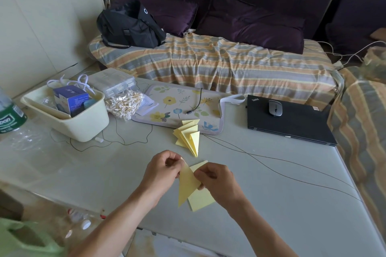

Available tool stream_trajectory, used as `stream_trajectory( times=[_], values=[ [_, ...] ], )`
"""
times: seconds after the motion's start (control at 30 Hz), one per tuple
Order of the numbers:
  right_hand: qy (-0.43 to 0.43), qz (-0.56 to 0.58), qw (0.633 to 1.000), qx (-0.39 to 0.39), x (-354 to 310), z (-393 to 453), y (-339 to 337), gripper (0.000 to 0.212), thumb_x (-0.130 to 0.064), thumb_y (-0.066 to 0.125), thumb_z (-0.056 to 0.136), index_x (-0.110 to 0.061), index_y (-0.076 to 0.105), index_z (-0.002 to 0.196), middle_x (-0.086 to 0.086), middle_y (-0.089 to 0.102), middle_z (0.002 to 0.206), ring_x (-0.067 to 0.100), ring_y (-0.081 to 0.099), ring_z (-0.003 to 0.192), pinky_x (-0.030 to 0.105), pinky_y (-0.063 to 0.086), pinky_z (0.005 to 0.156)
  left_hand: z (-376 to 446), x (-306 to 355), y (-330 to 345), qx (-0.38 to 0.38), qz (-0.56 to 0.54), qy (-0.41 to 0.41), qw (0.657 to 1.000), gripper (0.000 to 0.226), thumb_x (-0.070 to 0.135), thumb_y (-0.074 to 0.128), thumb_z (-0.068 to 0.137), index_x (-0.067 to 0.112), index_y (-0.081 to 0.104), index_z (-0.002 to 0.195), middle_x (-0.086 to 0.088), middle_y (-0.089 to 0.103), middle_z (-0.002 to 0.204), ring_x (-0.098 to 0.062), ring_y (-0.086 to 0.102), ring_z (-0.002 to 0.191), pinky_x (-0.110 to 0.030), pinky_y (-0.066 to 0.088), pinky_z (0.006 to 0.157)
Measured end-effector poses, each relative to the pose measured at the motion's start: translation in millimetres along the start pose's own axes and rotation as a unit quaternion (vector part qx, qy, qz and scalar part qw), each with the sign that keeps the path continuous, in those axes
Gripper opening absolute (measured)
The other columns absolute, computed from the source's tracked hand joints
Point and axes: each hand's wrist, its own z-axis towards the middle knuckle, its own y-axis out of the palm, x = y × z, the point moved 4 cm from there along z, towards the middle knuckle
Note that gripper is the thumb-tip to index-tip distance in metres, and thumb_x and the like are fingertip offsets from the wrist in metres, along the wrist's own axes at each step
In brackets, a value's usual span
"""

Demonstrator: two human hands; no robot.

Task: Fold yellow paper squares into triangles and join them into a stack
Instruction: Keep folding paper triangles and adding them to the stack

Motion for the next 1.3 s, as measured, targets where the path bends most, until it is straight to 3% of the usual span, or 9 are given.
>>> stream_trajectory(
  times=[0.2, 0.37, 0.47, 0.6, 0.7, 0.8, 1.0, 1.13, 1.3],
  values=[
    [-0.01, 0.012, 1.0, 0.002, -2.9, -0.3, 2.8, 0.016, -0.015, 0.062, 0.092, -0.012, 0.074, 0.081, 0.0, 0.074, 0.074, 0.008, 0.068, 0.064, 0.014, 0.048, 0.061, -4.7, -2.2, 9.3, -0.059, 0.003, -0.006, 0.998, 0.002, 0.015, 0.072, 0.093, 0.017, 0.074, 0.092, -0.007, 0.077, 0.088, -0.024, 0.075, 0.087, -0.03, 0.062, 0.082],
    [-0.004, 0.038, 0.999, -0.026, -4.5, -2.3, 5.2, 0.022, -0.027, 0.062, 0.095, -0.012, 0.072, 0.083, -0.002, 0.074, 0.075, 0.008, 0.068, 0.066, 0.024, 0.053, 0.069, -2.2, -3.3, 7.6, -0.032, 0.022, 0.013, 0.999, 0.005, 0.018, 0.074, 0.091, 0.02, 0.073, 0.086, -0.004, 0.076, 0.082, -0.027, 0.073, 0.084, -0.042, 0.06, 0.085],
    [0.005, 0.025, 0.998, -0.049, -4.1, -4.1, 7.6, 0.026, -0.036, 0.065, 0.095, -0.015, 0.071, 0.081, -0.008, 0.068, 0.063, 0.002, 0.06, 0.06, 0.018, 0.045, 0.062, -2.0, -1.5, 6.6, -0.011, 0.009, 0.027, 1.0, 0.006, 0.018, 0.074, 0.09, 0.021, 0.072, 0.085, -0.001, 0.074, 0.078, -0.025, 0.071, 0.079, -0.046, 0.059, 0.086],
    [0.0, 0.005, 0.998, -0.06, -2.7, -3.1, 9.0, 0.018, -0.031, 0.066, 0.094, -0.018, 0.072, 0.084, -0.002, 0.073, 0.067, 0.004, 0.057, 0.061, 0.02, 0.043, 0.062, 1.2, -3.5, 5.0, -0.001, -0.011, 0.027, 1.0, 0.005, 0.016, 0.075, 0.089, 0.018, 0.071, 0.089, 0.001, 0.073, 0.077, -0.018, 0.069, 0.073, -0.047, 0.06, 0.087],
    [-0.005, -0.001, 1.0, -0.026, -2.8, -1.4, 5.6, 0.016, -0.026, 0.066, 0.094, -0.018, 0.073, 0.082, -0.005, 0.07, 0.064, 0.001, 0.057, 0.057, 0.016, 0.042, 0.058, 0.5, -5.8, 7.9, -0.04, 0.002, 0.005, 0.999, 0.008, 0.025, 0.075, 0.09, 0.021, 0.071, 0.096, 0.001, 0.076, 0.088, -0.018, 0.073, 0.082, -0.042, 0.062, 0.084],
    [-0.005, 0.016, 1.0, 0.003, -2.7, -0.5, 1.8, 0.018, -0.023, 0.064, 0.095, -0.018, 0.073, 0.08, -0.002, 0.072, 0.065, 0.001, 0.059, 0.056, 0.018, 0.045, 0.06, -5.7, -7.7, 14.1, -0.092, 0.076, -0.006, 0.993, 0.008, 0.031, 0.073, 0.091, 0.024, 0.074, 0.089, 0.005, 0.076, 0.084, -0.015, 0.07, 0.078, -0.033, 0.057, 0.07],
    [-0.001, 0.022, 1.0, 0.011, -0.3, 1.6, 2.0, 0.02, -0.023, 0.062, 0.094, -0.019, 0.072, 0.077, -0.007, 0.07, 0.064, 0.004, 0.057, 0.059, 0.024, 0.046, 0.063, -6.6, -9.2, 13.0, -0.092, 0.107, -0.011, 0.99, 0.012, 0.03, 0.08, 0.086, 0.02, 0.075, 0.082, 0.0, 0.077, 0.079, -0.022, 0.072, 0.078, -0.033, 0.054, 0.068],
    [-0.018, 0.023, 0.999, 0.032, 1.2, 3.6, 1.7, 0.018, -0.027, 0.067, 0.091, -0.019, 0.069, 0.075, -0.008, 0.061, 0.066, 0.004, 0.048, 0.059, 0.014, 0.037, 0.055, -9.3, -8.9, 15.5, -0.108, 0.111, -0.024, 0.988, 0.013, 0.027, 0.083, 0.084, 0.017, 0.076, 0.084, -0.007, 0.076, 0.081, -0.017, 0.067, 0.067, -0.03, 0.054, 0.063],
    [-0.022, 0.033, 0.999, 0.031, 0.0, 2.3, 1.3, 0.016, -0.026, 0.066, 0.09, -0.018, 0.068, 0.076, -0.01, 0.061, 0.067, 0.002, 0.048, 0.059, 0.014, 0.036, 0.055, -9.7, -6.5, 14.7, -0.12, 0.119, -0.022, 0.985, 0.014, 0.024, 0.083, 0.084, 0.014, 0.075, 0.08, 0.004, 0.069, 0.064, -0.012, 0.063, 0.059, -0.025, 0.051, 0.059]
  ],
)
